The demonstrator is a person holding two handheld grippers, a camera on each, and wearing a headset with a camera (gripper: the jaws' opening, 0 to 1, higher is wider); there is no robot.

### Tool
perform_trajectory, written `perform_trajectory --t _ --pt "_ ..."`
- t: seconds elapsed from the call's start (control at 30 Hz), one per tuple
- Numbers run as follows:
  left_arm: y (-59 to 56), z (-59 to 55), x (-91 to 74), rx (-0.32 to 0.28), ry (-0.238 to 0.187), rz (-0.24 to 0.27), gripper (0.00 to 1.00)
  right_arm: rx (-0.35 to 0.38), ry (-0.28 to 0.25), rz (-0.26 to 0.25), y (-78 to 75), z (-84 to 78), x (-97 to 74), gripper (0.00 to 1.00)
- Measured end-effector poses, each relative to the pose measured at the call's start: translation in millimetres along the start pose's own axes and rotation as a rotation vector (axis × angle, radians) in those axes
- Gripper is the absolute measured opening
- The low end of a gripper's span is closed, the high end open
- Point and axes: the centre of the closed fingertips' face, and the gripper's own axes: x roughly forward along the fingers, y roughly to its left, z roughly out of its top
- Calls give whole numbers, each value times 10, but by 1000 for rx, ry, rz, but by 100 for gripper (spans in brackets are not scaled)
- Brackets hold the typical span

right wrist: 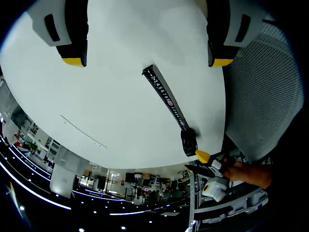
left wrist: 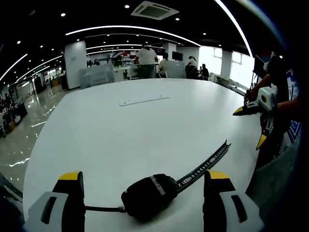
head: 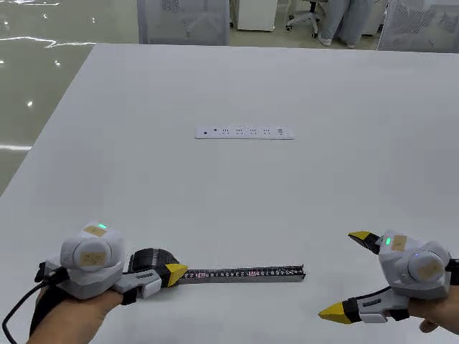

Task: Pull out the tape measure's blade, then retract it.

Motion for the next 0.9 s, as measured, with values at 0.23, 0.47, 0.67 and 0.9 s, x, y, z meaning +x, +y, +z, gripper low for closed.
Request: perform_trajectory --t 0.23,0.47,0.67,0.9 --pt "22 -151 60 -109 15 61 100 -68 12 33 -42 146 98 100" --pt "-23 -240 133 -124 -40 105 100 -117 27 68 -65 223 241 100" --pt "-40 -193 161 -96 -104 117 100 -210 46 134 -12 265 395 91" --pt "2 -163 219 -112 -112 162 100 -231 105 198 -16 215 560 89"
